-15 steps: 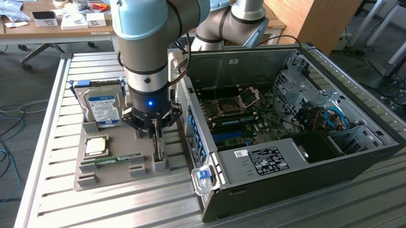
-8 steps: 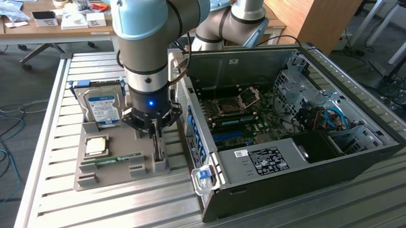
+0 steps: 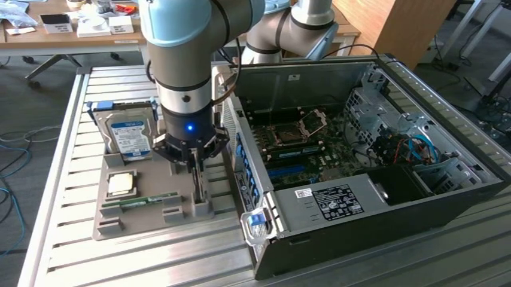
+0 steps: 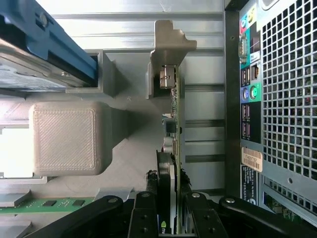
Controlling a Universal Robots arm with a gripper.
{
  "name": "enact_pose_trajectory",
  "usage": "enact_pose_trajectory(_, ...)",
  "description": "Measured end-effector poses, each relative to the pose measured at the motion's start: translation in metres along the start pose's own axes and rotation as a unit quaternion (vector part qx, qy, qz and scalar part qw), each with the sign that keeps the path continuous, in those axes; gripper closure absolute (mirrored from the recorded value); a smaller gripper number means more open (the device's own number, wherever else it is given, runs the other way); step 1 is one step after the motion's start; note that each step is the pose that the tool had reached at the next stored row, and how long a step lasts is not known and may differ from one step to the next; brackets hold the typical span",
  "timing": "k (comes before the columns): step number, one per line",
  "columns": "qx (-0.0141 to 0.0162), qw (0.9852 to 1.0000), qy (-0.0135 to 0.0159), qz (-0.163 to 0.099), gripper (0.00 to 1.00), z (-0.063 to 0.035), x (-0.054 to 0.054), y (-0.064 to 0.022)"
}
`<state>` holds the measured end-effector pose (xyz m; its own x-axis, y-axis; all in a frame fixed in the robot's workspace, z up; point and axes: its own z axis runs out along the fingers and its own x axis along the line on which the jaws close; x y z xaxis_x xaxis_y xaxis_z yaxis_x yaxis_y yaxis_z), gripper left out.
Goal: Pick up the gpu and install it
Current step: 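Pick up the gpu and move the gpu toward the slot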
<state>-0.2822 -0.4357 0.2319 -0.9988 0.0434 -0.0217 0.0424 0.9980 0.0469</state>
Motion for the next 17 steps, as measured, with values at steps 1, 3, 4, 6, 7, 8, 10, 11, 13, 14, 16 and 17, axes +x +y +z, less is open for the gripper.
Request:
enact_pose_trajectory(1,-0.0001,1.0,-0.0001,0.0,0.73,-0.0018,0.0,0.0001)
enact_pose_trajectory(3,-0.0001,1.0,-0.0001,0.0,0.73,-0.0062,0.0,0.0003)
enact_pose_trajectory(4,0.0,1.0,0.0,0.0,0.73,-0.0083,0.0,0.0004)
enact_pose_trajectory(6,0.0,1.0,0.0,0.0,0.73,-0.0127,0.0,0.0006)
enact_pose_trajectory(7,0.0,1.0,0.0,0.0,0.73,-0.0152,0.0,0.0007)
enact_pose_trajectory(8,0.0,1.0,0.0,0.0,0.73,-0.0178,0.0,0.0008)
enact_pose_trajectory(10,0.0,1.0,0.0,0.0,0.73,-0.0236,-0.001,0.0011)
enact_pose_trajectory(11,0.0,1.0,0.0,0.0,0.73,-0.027,-0.001,0.0013)
enact_pose_trajectory(13,-0.0001,1.0,-0.0001,0.0,0.73,-0.0339,-0.001,0.0016)
enact_pose_trajectory(14,0.0,1.0,0.0,0.0,0.73,-0.0372,-0.001,0.0017)
enact_pose_trajectory(16,0.0,1.0,0.0,-0.001,0.73,-0.0432,-0.001,0.002)
enact_pose_trajectory(17,0.0,1.0,0.0,-0.001,0.73,-0.0462,-0.001,0.0022)
